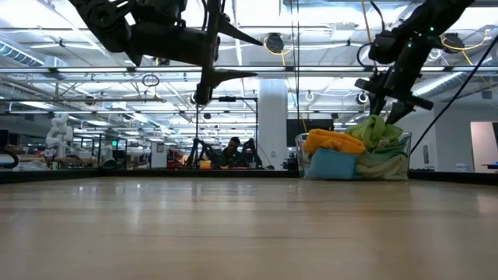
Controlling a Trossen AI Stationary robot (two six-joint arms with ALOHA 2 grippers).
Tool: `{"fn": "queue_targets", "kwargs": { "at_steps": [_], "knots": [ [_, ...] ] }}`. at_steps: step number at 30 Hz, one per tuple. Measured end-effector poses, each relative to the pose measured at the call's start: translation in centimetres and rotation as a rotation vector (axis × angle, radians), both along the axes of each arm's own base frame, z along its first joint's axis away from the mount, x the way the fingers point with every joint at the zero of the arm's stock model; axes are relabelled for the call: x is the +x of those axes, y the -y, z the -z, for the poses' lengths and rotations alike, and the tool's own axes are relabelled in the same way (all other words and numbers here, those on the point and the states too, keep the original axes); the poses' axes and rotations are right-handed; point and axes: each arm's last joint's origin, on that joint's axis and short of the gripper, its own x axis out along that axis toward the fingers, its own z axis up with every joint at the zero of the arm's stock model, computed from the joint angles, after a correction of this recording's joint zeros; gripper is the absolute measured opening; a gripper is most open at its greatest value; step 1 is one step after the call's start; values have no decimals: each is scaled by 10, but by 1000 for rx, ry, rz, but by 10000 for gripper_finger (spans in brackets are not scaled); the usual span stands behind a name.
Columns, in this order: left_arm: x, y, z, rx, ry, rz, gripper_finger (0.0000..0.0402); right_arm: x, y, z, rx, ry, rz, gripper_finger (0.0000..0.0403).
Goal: Fold microfiber towels
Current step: Put the green microfiber towel into the transparent bin
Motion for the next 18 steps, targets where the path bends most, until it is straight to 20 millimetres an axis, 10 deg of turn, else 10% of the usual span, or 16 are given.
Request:
{"fn": "queue_targets", "kwargs": {
  "at_steps": [13, 18],
  "knots": [
    [2, 14, -1, 5, 10, 79, 236, 27, 3, -67, -235, 165, -123, 179],
    [0, 14, -8, 77, 52, 67, 211, 35, 15, -41, -286, 228, -90, 107]
  ]
}}
